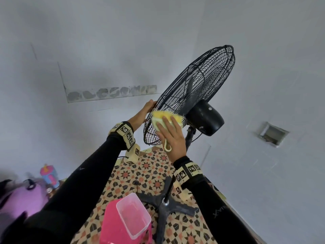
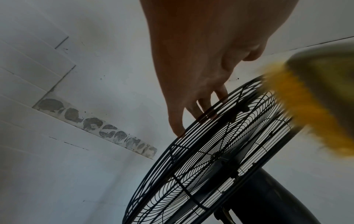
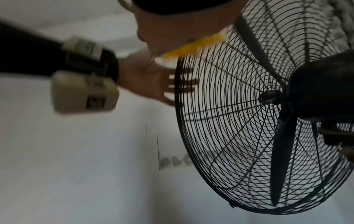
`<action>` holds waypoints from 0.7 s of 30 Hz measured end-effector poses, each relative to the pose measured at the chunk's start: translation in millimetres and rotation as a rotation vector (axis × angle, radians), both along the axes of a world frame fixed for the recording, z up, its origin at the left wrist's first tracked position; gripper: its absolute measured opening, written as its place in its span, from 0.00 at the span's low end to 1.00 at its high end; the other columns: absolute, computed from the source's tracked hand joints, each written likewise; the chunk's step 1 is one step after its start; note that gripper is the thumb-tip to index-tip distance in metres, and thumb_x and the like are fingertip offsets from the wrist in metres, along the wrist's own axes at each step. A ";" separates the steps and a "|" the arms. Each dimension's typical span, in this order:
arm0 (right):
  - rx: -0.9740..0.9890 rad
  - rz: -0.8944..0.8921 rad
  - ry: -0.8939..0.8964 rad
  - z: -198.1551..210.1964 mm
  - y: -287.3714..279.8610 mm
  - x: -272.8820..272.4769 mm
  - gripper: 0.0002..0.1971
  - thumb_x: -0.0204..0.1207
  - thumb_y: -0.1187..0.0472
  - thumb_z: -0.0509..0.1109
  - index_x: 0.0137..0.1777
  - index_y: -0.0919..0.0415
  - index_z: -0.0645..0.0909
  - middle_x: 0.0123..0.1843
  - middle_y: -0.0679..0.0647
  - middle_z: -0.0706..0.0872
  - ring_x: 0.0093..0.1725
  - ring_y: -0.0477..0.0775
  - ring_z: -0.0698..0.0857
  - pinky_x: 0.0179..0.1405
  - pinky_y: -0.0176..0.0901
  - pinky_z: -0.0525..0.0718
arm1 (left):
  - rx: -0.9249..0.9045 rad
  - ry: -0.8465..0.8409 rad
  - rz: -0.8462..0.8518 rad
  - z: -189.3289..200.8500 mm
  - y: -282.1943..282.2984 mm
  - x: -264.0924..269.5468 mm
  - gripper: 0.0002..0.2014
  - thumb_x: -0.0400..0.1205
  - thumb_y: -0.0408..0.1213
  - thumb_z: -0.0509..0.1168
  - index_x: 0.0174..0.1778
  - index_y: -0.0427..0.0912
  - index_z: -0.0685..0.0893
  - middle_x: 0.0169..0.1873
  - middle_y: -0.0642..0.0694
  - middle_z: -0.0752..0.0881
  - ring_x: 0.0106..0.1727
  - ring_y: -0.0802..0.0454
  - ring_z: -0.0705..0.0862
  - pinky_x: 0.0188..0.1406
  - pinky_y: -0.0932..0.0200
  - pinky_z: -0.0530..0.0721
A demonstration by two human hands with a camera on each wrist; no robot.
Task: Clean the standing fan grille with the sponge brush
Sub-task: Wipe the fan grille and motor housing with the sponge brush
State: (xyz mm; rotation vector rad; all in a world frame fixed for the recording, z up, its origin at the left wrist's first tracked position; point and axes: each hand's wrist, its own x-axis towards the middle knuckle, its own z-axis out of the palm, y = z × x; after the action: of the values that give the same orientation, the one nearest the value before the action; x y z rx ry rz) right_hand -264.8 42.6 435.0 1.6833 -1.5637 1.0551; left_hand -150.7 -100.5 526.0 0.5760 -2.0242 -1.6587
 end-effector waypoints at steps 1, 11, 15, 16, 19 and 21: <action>-0.050 -0.013 -0.018 10.6 -2.3 -0.9 0.20 0.87 0.56 0.68 0.78 0.60 0.79 0.82 0.59 0.75 0.86 0.67 0.64 0.84 0.63 0.68 | 0.002 0.003 0.004 -0.3 -0.3 0.0 0.32 0.90 0.67 0.40 0.87 0.60 0.68 0.82 0.60 0.72 0.81 0.65 0.69 0.81 0.46 0.63; 0.274 0.142 0.151 -24.9 -0.1 -31.1 0.23 0.89 0.51 0.65 0.82 0.54 0.73 0.86 0.59 0.69 0.88 0.66 0.59 0.74 0.69 0.78 | -0.026 0.002 0.092 -1.0 6.7 -8.4 0.31 0.90 0.68 0.40 0.84 0.60 0.69 0.81 0.60 0.72 0.76 0.70 0.72 0.75 0.51 0.67; 0.038 0.194 0.153 10.4 -6.2 -53.0 0.22 0.87 0.56 0.70 0.77 0.64 0.79 0.81 0.64 0.74 0.85 0.71 0.65 0.85 0.65 0.65 | 0.014 0.014 0.177 2.1 13.1 -16.0 0.30 0.91 0.66 0.40 0.84 0.59 0.71 0.82 0.57 0.75 0.81 0.60 0.71 0.75 0.46 0.64; 0.077 0.228 0.238 2.2 -9.0 -60.1 0.22 0.89 0.53 0.66 0.77 0.64 0.79 0.81 0.65 0.75 0.85 0.70 0.65 0.84 0.66 0.66 | 0.016 0.012 0.202 4.2 16.0 -18.7 0.30 0.91 0.66 0.41 0.84 0.59 0.71 0.81 0.57 0.75 0.80 0.60 0.71 0.77 0.45 0.63; 0.245 0.357 0.480 -38.1 -13.4 -78.8 0.23 0.91 0.48 0.59 0.79 0.61 0.77 0.81 0.67 0.74 0.88 0.67 0.59 0.81 0.68 0.69 | -0.039 0.031 0.276 3.6 22.9 -30.2 0.24 0.93 0.61 0.45 0.73 0.54 0.76 0.66 0.61 0.82 0.65 0.72 0.79 0.80 0.57 0.69; 0.198 0.396 0.421 -29.2 -12.7 -84.9 0.24 0.88 0.50 0.66 0.79 0.61 0.77 0.82 0.67 0.73 0.87 0.68 0.60 0.83 0.66 0.68 | -0.065 0.040 0.356 2.3 26.7 -39.4 0.19 0.93 0.57 0.51 0.66 0.47 0.75 0.57 0.59 0.81 0.58 0.71 0.80 0.78 0.58 0.73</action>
State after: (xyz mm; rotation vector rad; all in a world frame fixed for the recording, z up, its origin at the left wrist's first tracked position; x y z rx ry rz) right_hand -349.7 30.0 405.8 2.2420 -1.1178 0.6719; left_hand -190.1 -73.8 528.2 0.8183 -1.8131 -1.3768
